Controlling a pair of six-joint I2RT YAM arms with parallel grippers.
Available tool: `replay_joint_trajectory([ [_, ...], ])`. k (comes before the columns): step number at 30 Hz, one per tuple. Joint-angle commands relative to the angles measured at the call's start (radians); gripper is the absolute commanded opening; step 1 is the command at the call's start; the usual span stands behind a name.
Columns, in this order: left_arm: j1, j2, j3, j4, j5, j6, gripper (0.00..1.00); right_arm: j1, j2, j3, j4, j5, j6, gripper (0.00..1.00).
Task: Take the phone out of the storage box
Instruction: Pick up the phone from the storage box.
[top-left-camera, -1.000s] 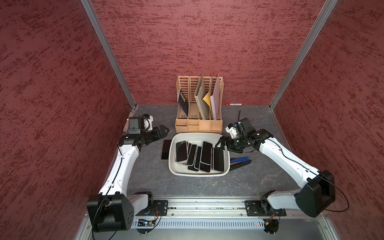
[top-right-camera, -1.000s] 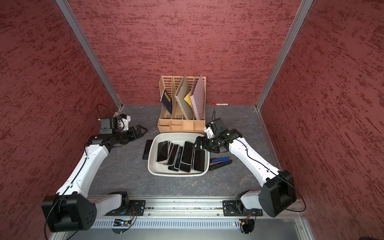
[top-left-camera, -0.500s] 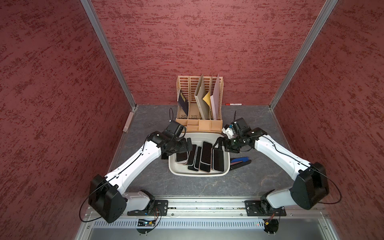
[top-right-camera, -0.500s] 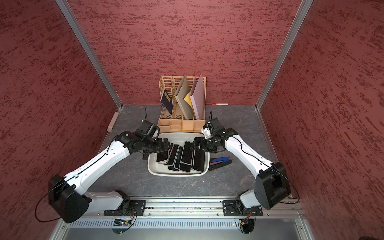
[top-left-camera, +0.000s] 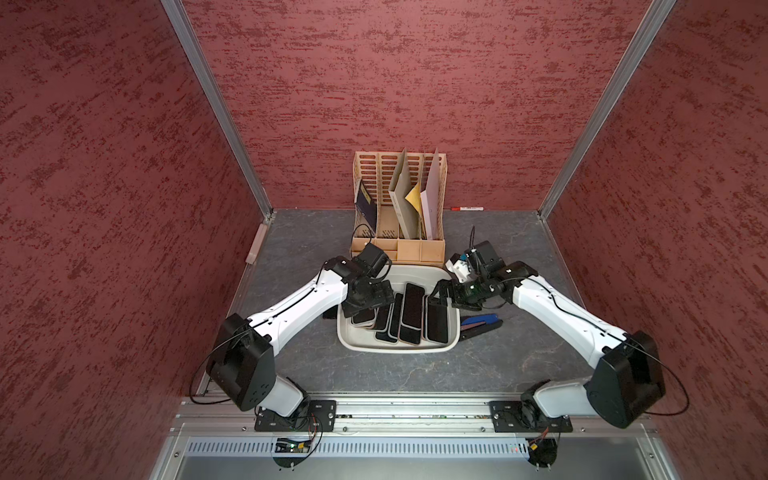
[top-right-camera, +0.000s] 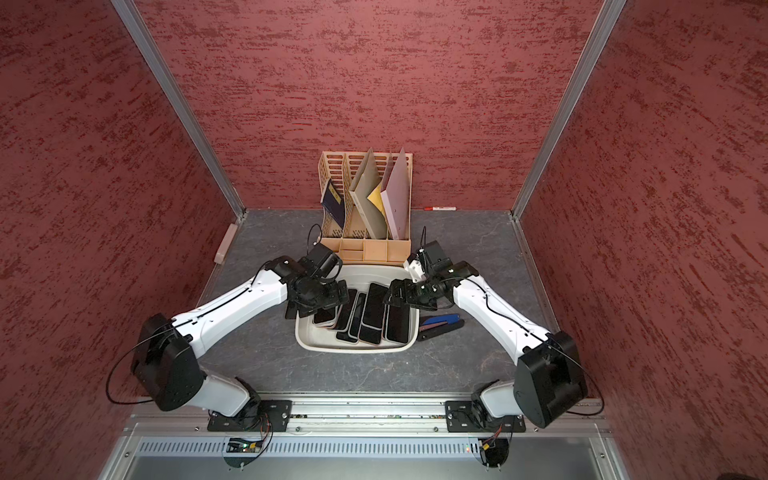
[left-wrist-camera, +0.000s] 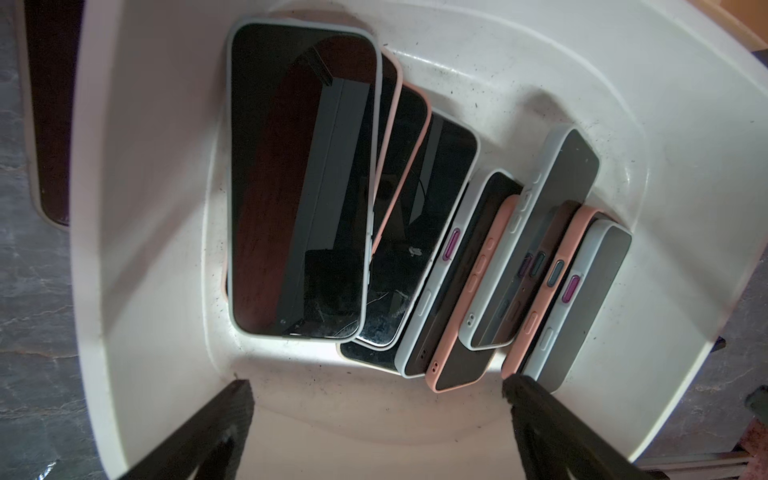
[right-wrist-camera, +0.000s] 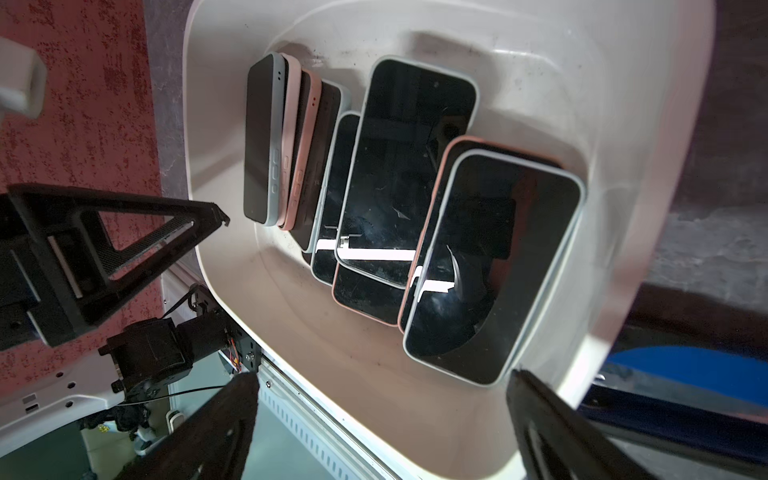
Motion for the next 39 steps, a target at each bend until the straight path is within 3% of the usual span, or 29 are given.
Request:
replay_joint_trajectory([
  [1, 0.0, 0.017, -0.007, -0.009, -0.004, -0.011, 1.0, 0.004, -0.031, -0.026, 0.025, 0.002, -0.006, 0.98],
  [39, 0.106, 0.189, -0.061, 0.085, 0.029, 0.093, 1.0, 0.004, -0.001, -0.024, 0.025, 0.006, 0.023, 0.98],
])
